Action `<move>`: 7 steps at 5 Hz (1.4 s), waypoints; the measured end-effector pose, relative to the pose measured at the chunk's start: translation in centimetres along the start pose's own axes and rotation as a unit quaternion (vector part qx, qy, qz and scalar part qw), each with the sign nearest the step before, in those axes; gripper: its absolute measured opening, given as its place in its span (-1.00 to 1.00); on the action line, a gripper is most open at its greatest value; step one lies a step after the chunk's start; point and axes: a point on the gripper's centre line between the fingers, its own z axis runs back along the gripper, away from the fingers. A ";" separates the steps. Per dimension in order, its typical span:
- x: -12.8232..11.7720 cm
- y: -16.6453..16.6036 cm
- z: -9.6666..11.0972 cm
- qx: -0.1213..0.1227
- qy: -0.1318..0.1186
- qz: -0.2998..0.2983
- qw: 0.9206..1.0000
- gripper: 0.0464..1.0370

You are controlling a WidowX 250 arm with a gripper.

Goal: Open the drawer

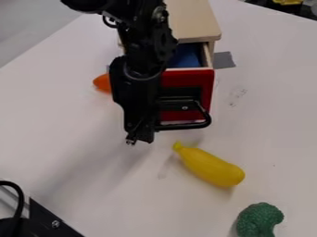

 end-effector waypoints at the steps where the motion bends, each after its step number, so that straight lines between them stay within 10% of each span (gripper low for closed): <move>1: 0.0 0.4 0.0 -0.001 0.001 -0.003 1.000 -0.66; 4: 0.0 1.0 0.0 -0.003 0.001 -0.015 1.000 -0.58; 6: 0.0 1.1 0.0 0.017 -0.003 -0.076 0.997 0.67; 7: -0.1 0.3 0.3 0.018 -0.005 -0.120 0.993 0.95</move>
